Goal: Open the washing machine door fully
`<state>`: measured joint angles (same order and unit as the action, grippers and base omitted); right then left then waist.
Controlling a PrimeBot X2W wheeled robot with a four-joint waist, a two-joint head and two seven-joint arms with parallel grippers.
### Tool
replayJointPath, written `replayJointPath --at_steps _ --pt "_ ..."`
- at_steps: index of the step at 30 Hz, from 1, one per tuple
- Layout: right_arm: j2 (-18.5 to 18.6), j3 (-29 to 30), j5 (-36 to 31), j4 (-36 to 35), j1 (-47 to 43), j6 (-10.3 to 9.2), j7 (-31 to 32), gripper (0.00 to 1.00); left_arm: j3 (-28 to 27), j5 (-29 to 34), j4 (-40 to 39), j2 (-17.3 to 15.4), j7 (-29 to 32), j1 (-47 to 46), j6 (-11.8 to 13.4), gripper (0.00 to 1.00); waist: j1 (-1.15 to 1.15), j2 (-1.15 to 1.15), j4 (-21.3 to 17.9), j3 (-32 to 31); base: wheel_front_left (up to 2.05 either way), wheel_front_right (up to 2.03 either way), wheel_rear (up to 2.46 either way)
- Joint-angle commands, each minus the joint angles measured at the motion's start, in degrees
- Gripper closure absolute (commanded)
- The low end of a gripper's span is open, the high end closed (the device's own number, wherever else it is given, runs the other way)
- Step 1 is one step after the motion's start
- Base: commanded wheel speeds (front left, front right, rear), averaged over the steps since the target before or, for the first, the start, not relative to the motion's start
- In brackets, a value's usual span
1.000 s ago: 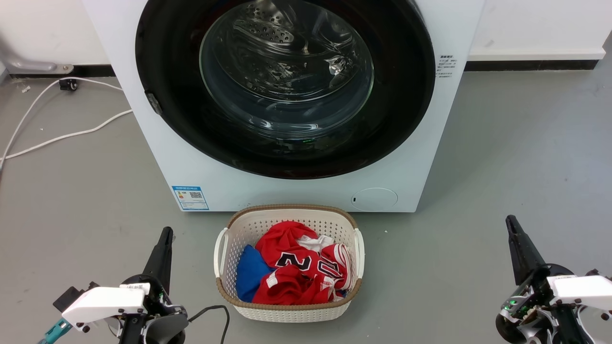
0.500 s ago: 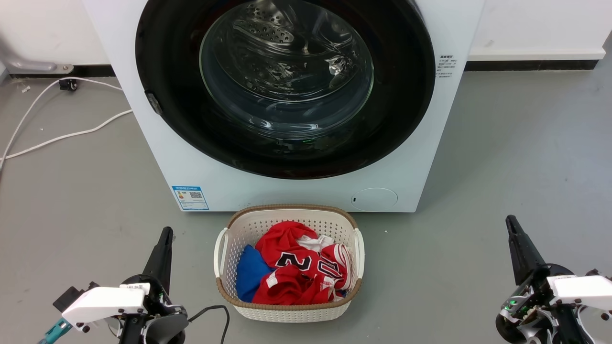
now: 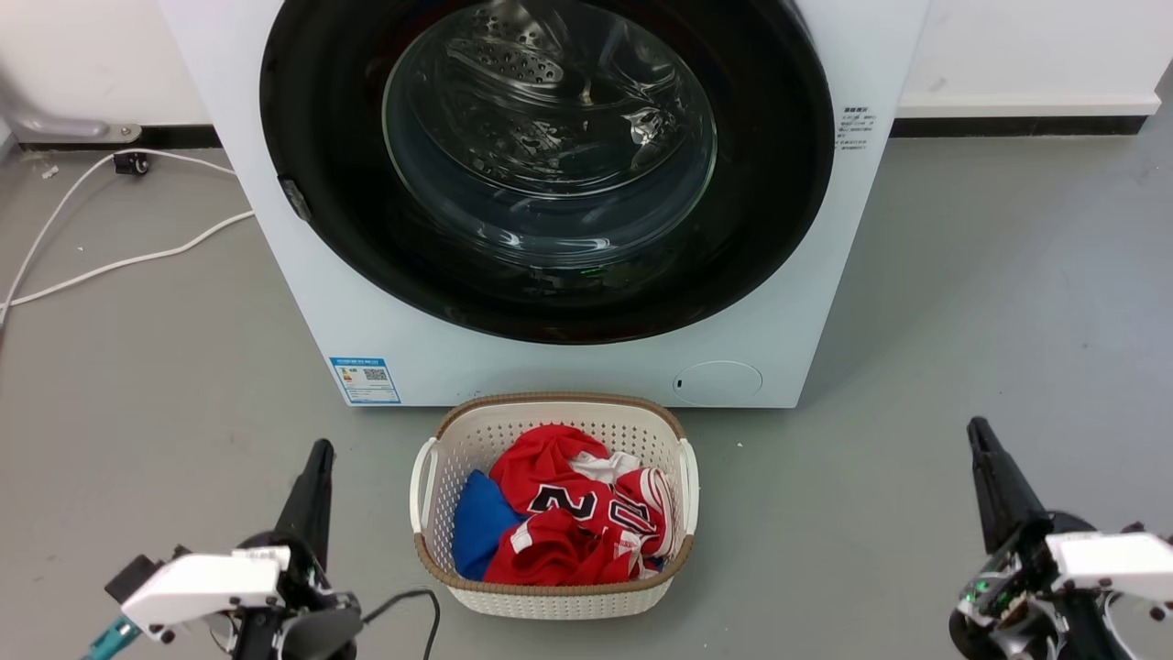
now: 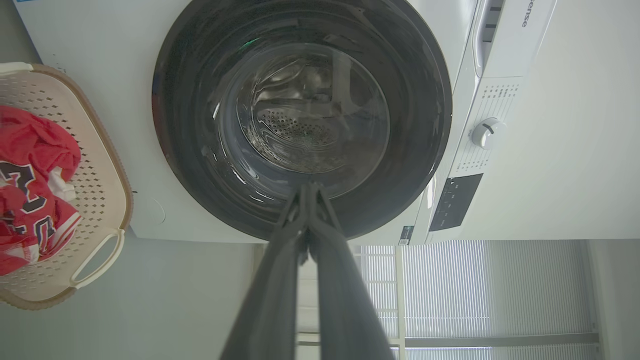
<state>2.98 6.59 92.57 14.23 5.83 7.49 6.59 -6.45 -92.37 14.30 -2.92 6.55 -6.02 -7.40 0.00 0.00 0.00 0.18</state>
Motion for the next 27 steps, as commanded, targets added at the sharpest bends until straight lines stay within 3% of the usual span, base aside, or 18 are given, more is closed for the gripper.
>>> replayJointPath --at_steps 1,13,27 --pt "0.0 0.0 0.0 0.4 -0.3 -0.01 0.0 0.0 0.1 0.0 0.4 0.0 0.0 0.2 0.0 0.0 0.0 0.0 0.0 0.0 0.0 0.0 0.0" --pt "0.6 -2.6 -3.2 -1.0 -1.4 0.0 -2.9 0.0 3.3 3.0 -1.2 -0.2 -3.0 0.5 0.0 0.0 0.0 0.0 0.0 0.0 0.0 0.0 0.0" --pt "1.4 -3.8 -25.3 -3.9 -2.0 0.01 -6.6 0.0 5.2 22.6 -5.0 -1.2 -6.6 0.3 0.0 0.0 0.0 0.0 0.1 -0.2 0.0 0.0 0.0"
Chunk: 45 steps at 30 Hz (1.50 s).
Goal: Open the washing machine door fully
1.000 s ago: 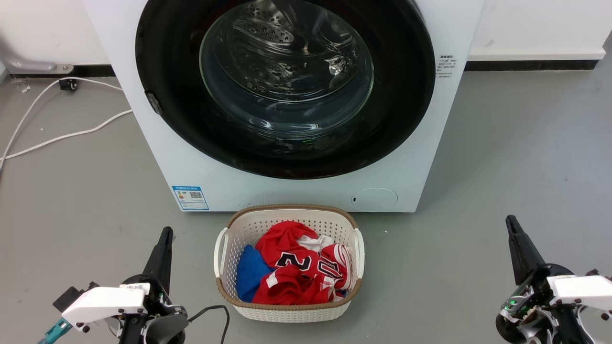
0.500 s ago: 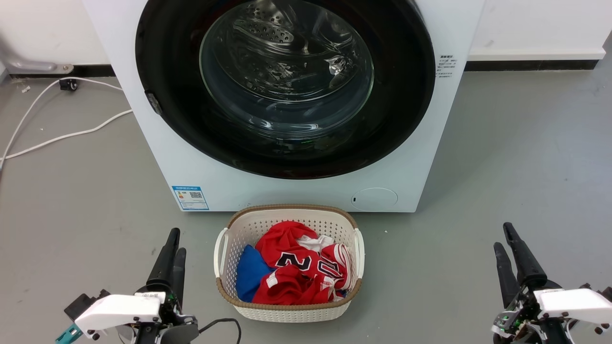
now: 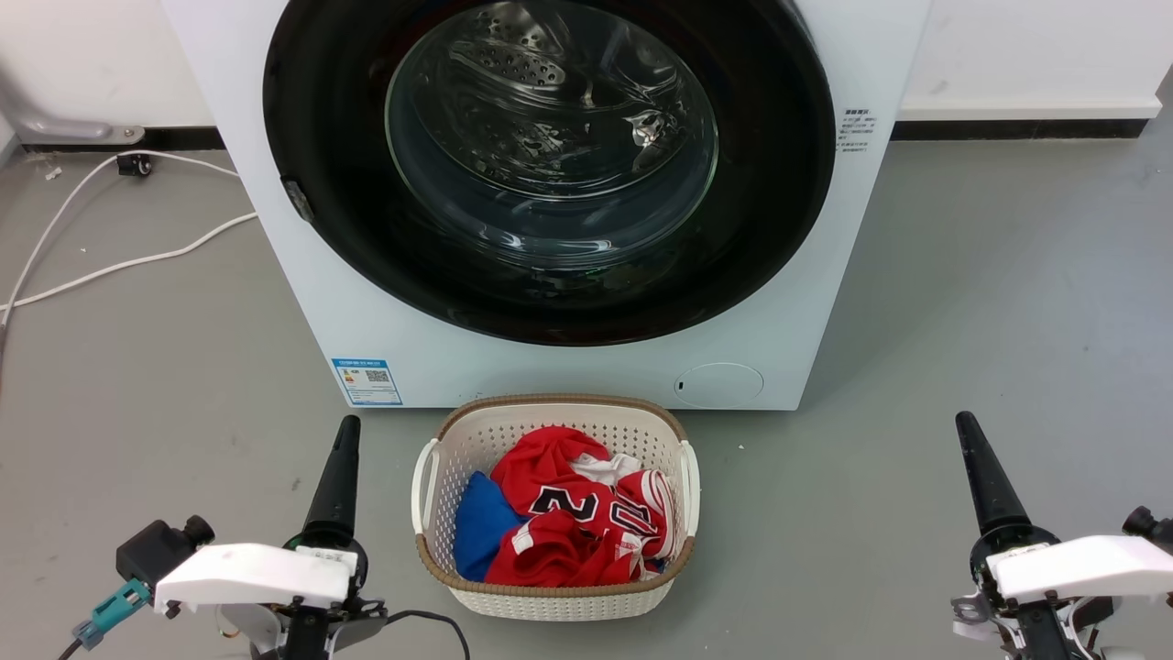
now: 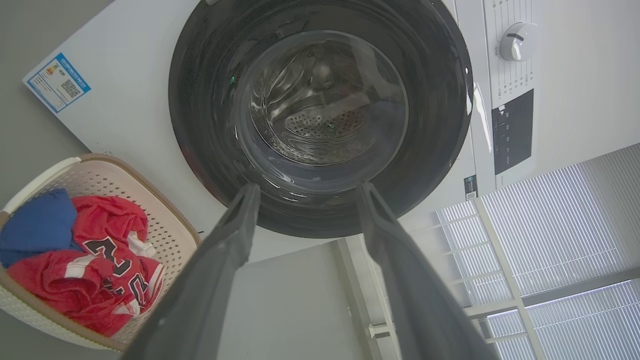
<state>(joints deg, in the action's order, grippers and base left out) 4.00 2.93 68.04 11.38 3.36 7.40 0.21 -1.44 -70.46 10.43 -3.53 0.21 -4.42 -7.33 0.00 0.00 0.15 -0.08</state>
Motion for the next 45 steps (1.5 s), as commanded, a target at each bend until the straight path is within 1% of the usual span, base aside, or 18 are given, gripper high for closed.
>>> replayJointPath --at_steps 1,7,17,31,44,45 --pt "0.4 -0.2 -2.3 -1.3 0.4 0.09 -0.5 0.0 0.4 2.3 -1.3 -0.6 -0.5 -1.3 -0.1 0.0 0.0 0.0 0.0 0.0 0.0 0.0 0.0" --pt "0.5 -0.9 -10.8 -3.0 -0.1 0.1 -1.4 0.0 1.1 9.6 -2.1 -1.1 -1.9 -1.1 -0.1 0.0 0.0 0.0 0.2 -0.1 0.0 0.0 0.0" --pt "0.9 -2.0 -21.2 -5.1 -0.9 0.1 -2.1 0.0 3.7 20.2 -1.3 -2.7 -3.9 -1.4 -0.1 0.0 0.0 0.0 0.4 -0.2 0.0 0.0 0.0" --pt "1.1 -2.2 -34.1 -7.3 -1.7 0.11 -2.9 0.0 5.7 32.1 -0.6 -3.4 -6.5 -2.3 0.5 0.0 0.0 0.0 0.8 -0.4 0.0 0.0 0.0" --pt "0.9 -2.4 -43.8 -8.8 -2.6 0.12 -3.3 0.0 7.5 40.7 -0.1 -4.3 -8.6 -2.3 0.8 0.0 0.0 0.0 1.1 -0.7 0.0 0.0 0.0" --pt "0.8 -2.6 -45.6 -9.0 -2.6 0.13 -3.5 0.0 7.8 42.4 0.2 -4.3 -9.1 -2.3 0.8 0.0 0.0 0.0 1.1 -0.7 0.0 0.0 0.0"
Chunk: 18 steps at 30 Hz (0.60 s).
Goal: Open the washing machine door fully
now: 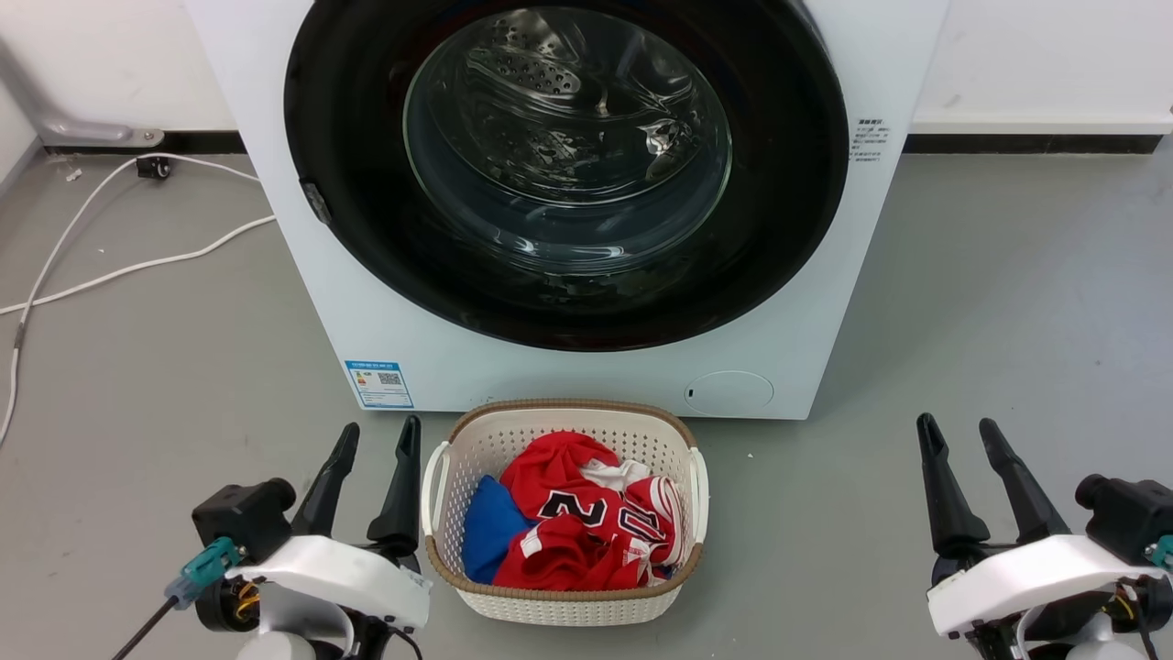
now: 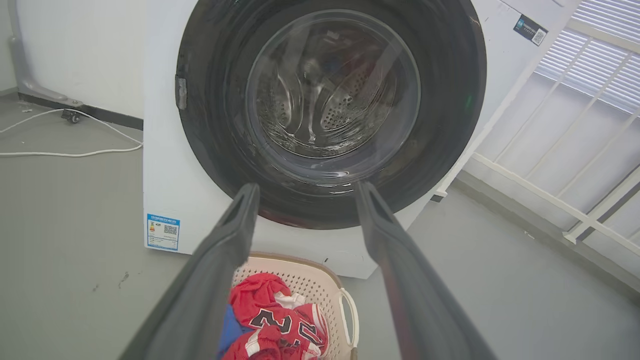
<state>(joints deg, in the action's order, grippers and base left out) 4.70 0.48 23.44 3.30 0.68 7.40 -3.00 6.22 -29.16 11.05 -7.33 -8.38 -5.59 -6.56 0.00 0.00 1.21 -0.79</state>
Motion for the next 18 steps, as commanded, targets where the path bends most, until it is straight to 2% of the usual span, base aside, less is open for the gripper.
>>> replayJointPath --at_steps 1,18 --pt "0.1 -0.1 -1.6 -1.0 0.0 0.13 -0.4 0.0 0.2 1.6 -0.3 -0.5 -0.6 -1.1 0.0 0.0 0.0 0.0 0.0 0.0 0.0 0.0 0.0" --pt "-0.9 0.5 -11.1 -2.1 -0.6 0.13 -2.1 0.0 0.7 10.4 0.6 -0.5 -3.0 -1.3 0.7 0.0 0.0 0.0 -0.1 -0.3 0.0 0.0 0.0"
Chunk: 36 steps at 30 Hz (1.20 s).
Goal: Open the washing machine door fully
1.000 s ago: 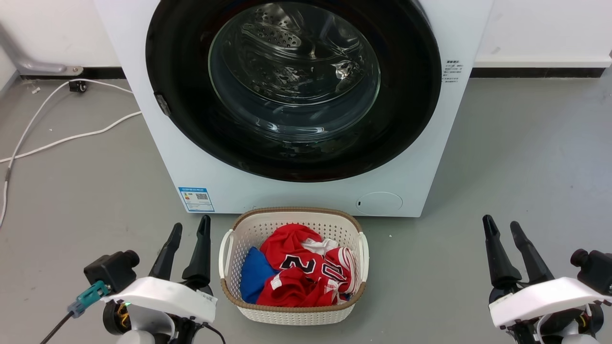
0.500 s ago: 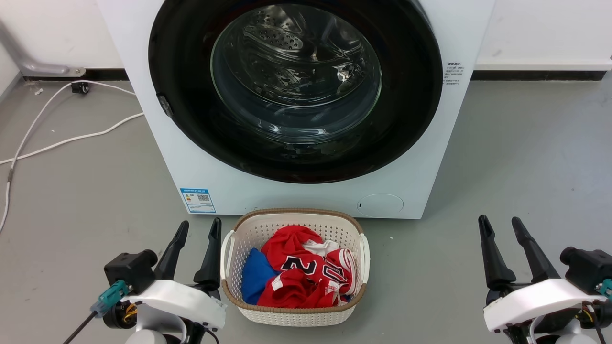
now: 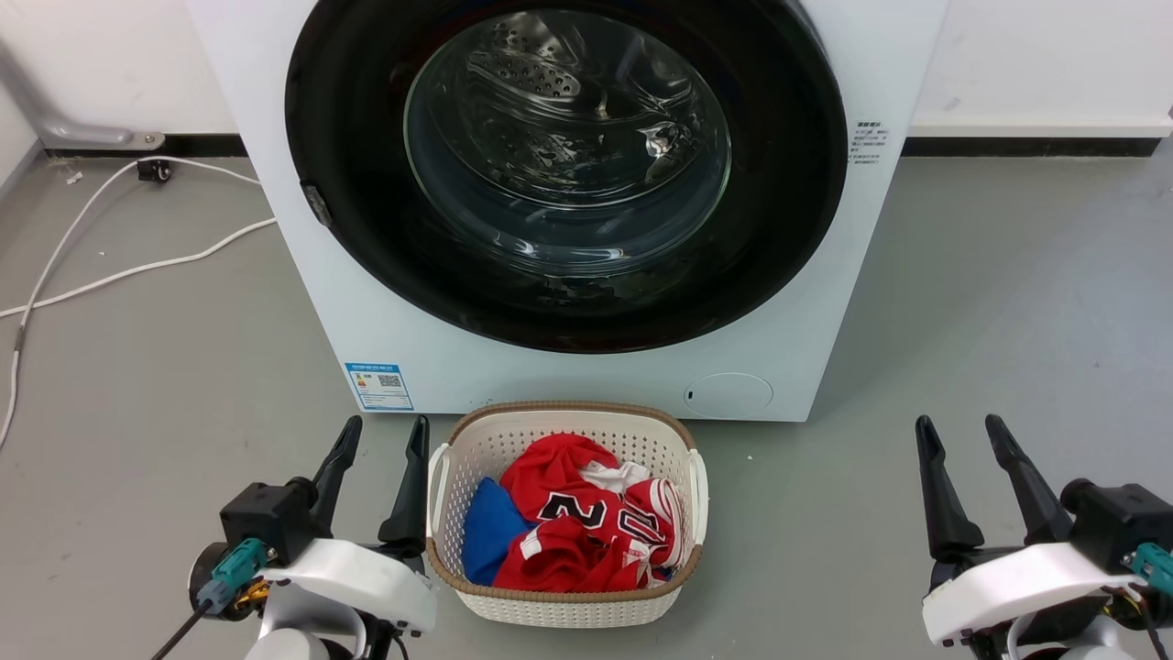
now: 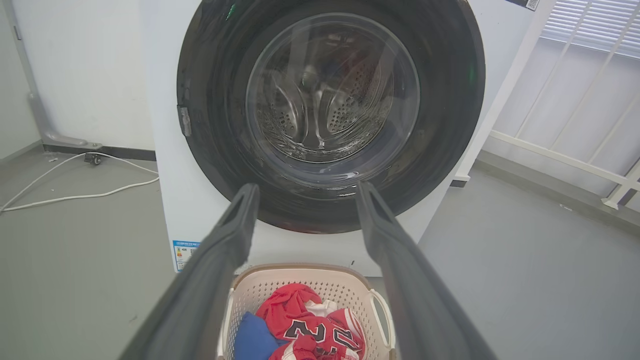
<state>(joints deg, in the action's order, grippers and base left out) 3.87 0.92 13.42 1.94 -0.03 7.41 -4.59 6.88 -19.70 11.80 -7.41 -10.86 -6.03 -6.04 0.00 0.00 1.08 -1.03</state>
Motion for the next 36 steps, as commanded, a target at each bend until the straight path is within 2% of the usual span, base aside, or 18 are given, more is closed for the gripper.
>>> replayJointPath --at_steps 1,19,36 --pt "-0.1 0.2 -1.6 -0.9 0.0 0.12 -0.6 0.0 0.1 1.5 -0.1 -0.4 -0.6 -0.8 0.2 0.0 0.0 0.0 0.0 0.0 0.0 0.0 0.0" --pt "-1.0 0.7 -7.8 -0.5 -1.3 0.07 -2.2 0.0 0.3 8.3 1.1 -0.3 -2.6 -1.0 -0.1 0.0 0.0 0.0 0.3 -0.3 0.0 0.0 0.0" --pt "-1.0 1.0 -10.7 0.5 -1.4 0.07 -3.5 0.0 0.4 13.0 2.7 0.0 -4.4 -1.4 -0.8 0.0 0.0 0.0 -0.1 0.1 0.0 0.0 0.0"
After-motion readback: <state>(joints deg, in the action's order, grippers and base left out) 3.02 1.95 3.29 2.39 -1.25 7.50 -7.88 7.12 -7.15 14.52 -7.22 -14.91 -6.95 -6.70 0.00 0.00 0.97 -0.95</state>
